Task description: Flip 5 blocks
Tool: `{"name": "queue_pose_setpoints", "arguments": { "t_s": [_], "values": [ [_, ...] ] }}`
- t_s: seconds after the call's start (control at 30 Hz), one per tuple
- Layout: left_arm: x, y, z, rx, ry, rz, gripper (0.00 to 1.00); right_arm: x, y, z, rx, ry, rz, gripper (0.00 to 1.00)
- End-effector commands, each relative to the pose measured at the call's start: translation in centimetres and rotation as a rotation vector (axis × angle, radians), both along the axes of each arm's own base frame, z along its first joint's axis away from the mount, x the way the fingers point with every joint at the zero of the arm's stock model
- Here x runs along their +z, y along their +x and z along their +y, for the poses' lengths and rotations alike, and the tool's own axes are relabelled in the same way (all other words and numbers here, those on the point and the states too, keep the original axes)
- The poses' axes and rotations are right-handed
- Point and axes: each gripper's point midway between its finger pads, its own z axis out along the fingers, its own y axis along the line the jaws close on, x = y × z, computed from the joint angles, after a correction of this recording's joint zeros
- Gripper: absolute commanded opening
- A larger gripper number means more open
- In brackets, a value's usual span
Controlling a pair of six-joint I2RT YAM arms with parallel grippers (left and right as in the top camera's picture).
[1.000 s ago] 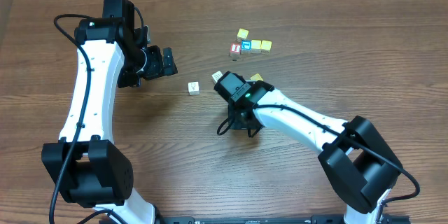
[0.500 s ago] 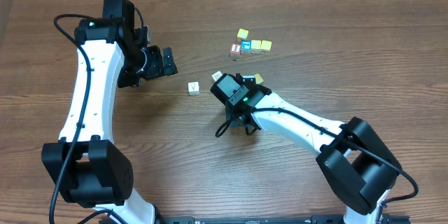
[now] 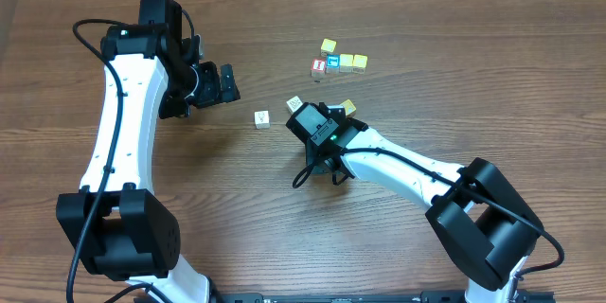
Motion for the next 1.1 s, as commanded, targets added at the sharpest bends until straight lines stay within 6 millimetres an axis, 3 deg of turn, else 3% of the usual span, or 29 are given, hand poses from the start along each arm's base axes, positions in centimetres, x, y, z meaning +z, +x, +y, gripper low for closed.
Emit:
{"name": "queue_pose_setpoints", "arguments": {
  "t_s": [0.0, 0.17, 0.3, 0.5, 0.6, 0.77, 0.93, 1.07],
  "values": [
    [0.1, 0.6, 0.2, 0.011, 0.009, -0.009, 1.00, -0.3, -0.2, -0.1, 0.000, 0.004, 0.011, 0.52],
    [0.1, 0.6, 0.2, 0.011, 0.009, -0.009, 1.00, -0.2, 0.1, 0.0, -0.001, 0.012, 0.002, 0.68],
    [0.1, 0.6, 0.2, 0.011, 0.009, -0.010, 1.00, 0.8, 1.1, 0.0, 0.026, 0.047, 0.027, 0.70],
    [0.1, 0.6, 0.2, 0.011, 0.009, -0.012, 1.00, 7.0, 6.4, -0.9, 0.012, 0.174, 0.019, 0.71],
    [0.1, 0.7, 0.2, 0.011, 0.009, -0.013, 1.00, 8.7, 8.2, -1.7, 0.045, 0.194, -0.016, 0.71],
    [0.1, 0.7, 0.2, 0.011, 0.009, -0.013, 1.00, 8.2, 9.4, -3.5, 0.120, 0.156, -0.042, 0.70],
    [0.1, 0.7, 0.2, 0.011, 0.009, -0.013, 1.00, 6.5, 9.7, -3.6, 0.236, 0.115, -0.059, 0.64],
    [0.1, 0.7, 0.2, 0.011, 0.009, -0.013, 1.00, 5.1, 10.3, -3.5, 0.304, 0.082, -0.077, 0.51]
  ]
}}
